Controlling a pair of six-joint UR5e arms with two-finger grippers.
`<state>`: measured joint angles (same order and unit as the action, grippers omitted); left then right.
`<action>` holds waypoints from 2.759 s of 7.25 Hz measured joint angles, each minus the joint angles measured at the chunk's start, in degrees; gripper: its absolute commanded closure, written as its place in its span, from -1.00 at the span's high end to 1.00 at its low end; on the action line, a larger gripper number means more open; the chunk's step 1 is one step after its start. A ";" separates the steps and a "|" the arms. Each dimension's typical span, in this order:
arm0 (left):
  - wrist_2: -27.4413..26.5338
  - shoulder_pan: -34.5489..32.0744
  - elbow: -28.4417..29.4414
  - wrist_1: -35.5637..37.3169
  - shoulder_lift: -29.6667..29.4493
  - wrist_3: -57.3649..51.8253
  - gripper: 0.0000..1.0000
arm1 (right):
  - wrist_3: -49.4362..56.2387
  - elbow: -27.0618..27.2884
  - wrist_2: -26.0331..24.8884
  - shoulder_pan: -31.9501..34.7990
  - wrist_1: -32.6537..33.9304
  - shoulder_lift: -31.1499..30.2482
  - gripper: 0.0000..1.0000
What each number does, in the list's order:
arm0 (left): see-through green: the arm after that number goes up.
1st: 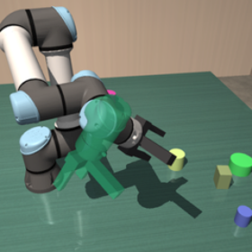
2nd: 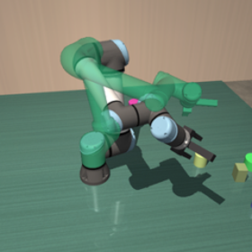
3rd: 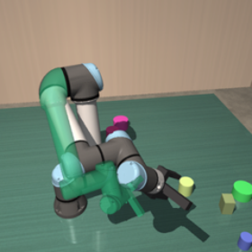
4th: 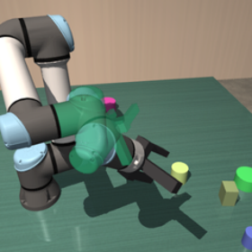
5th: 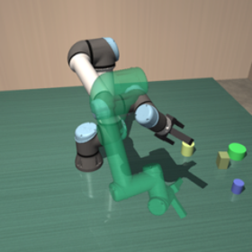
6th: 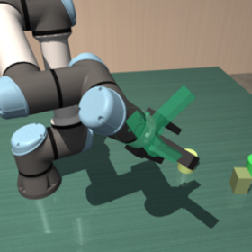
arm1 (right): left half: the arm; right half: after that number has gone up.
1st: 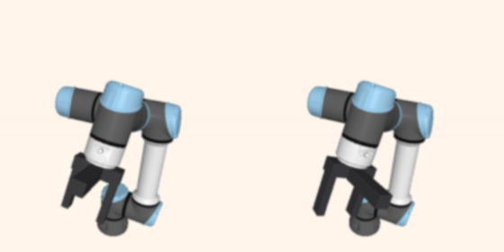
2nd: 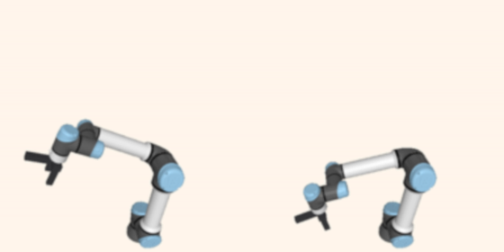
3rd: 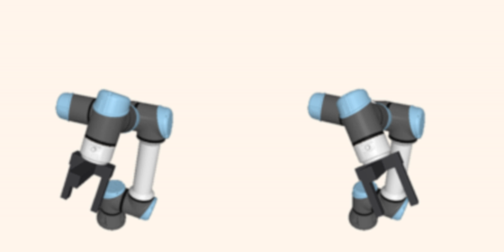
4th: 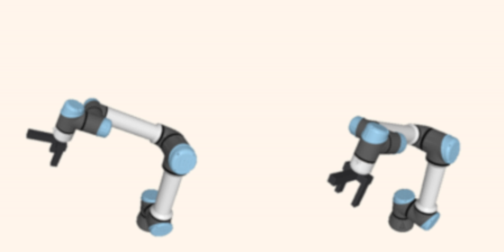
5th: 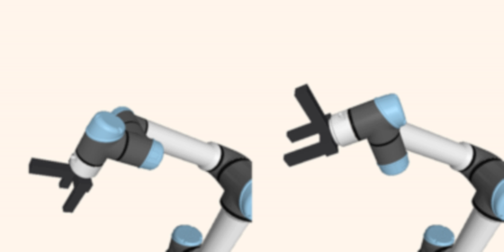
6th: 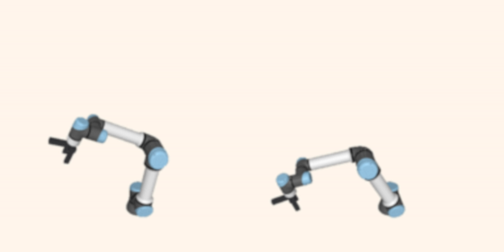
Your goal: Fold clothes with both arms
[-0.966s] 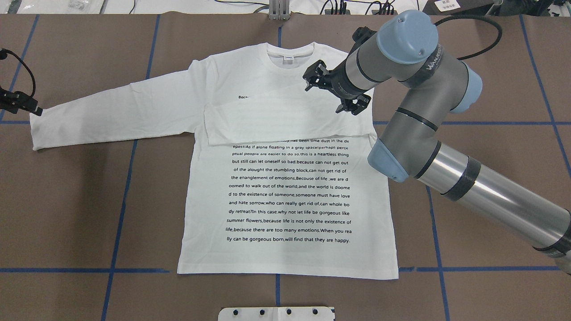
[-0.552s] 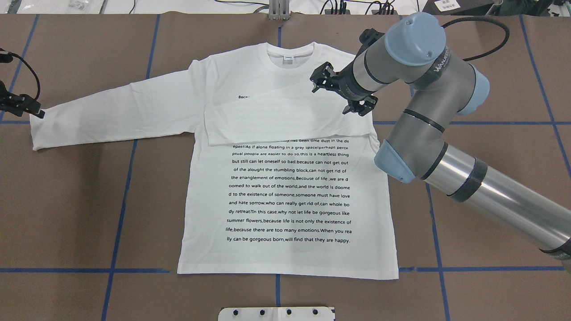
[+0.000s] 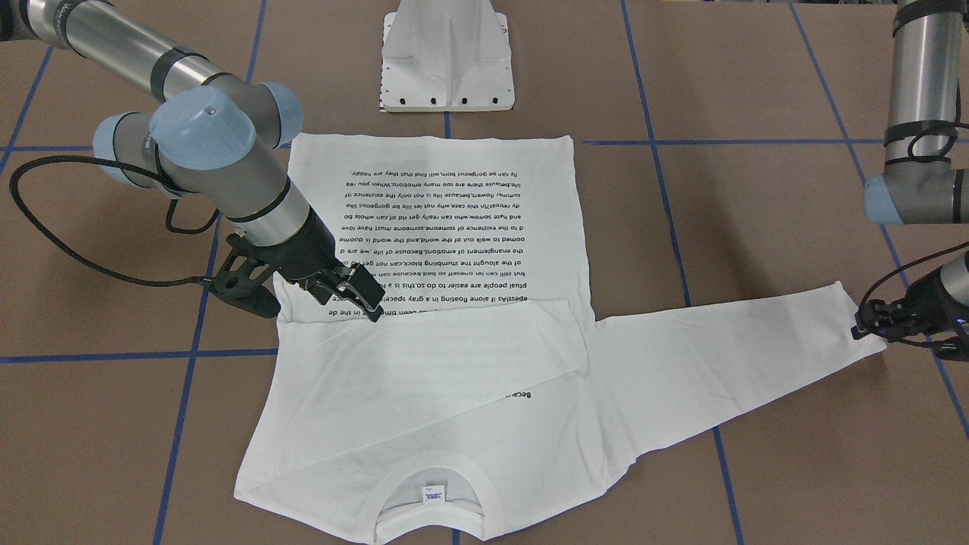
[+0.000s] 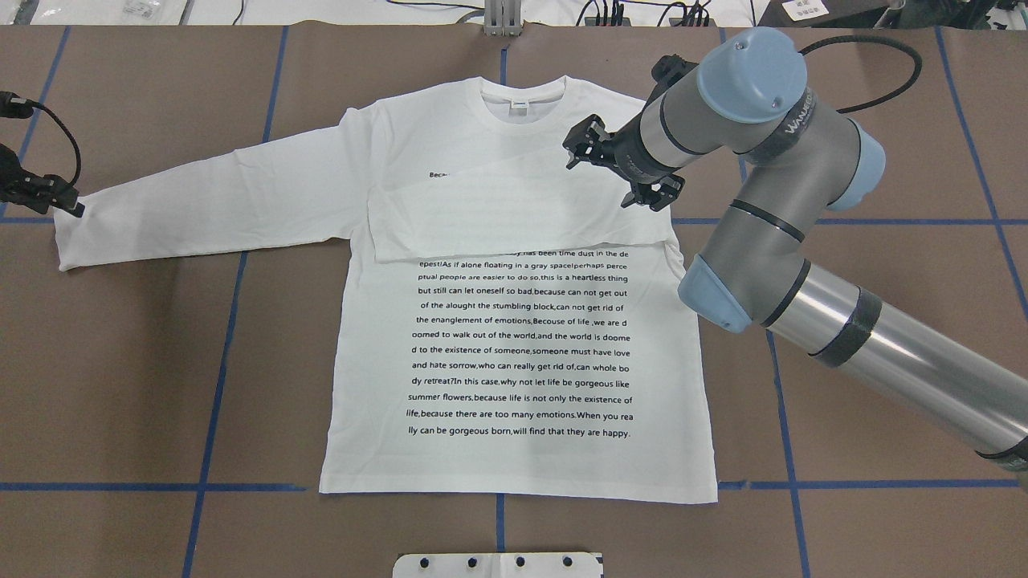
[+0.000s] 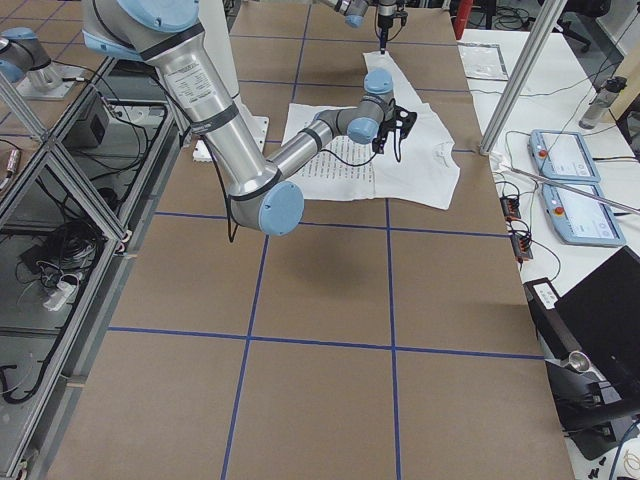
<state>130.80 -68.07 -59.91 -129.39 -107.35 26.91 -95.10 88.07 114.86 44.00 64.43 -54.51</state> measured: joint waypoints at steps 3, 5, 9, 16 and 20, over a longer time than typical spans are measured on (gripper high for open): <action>-0.62 0.03 0.48 -0.08 -0.13 0.01 0.10 | 0.00 0.00 -0.02 0.00 -0.03 -0.07 0.98; -2.05 0.04 0.51 0.04 -0.31 0.01 0.04 | -0.02 0.03 0.03 0.02 -0.04 -0.07 0.98; -2.48 0.07 0.61 0.06 -0.36 0.02 0.03 | -0.11 0.17 0.18 0.03 -0.16 -0.07 0.98; -2.48 0.47 0.53 -0.46 -0.19 0.06 -0.92 | -0.41 0.23 0.30 0.03 -0.27 -0.13 0.98; -2.43 0.39 0.09 -1.45 0.29 0.02 -1.00 | -0.50 0.21 0.37 0.03 -0.34 -0.14 0.98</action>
<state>128.38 -67.67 -59.83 -130.84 -107.06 26.92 -95.59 88.29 115.23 44.03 64.08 -54.66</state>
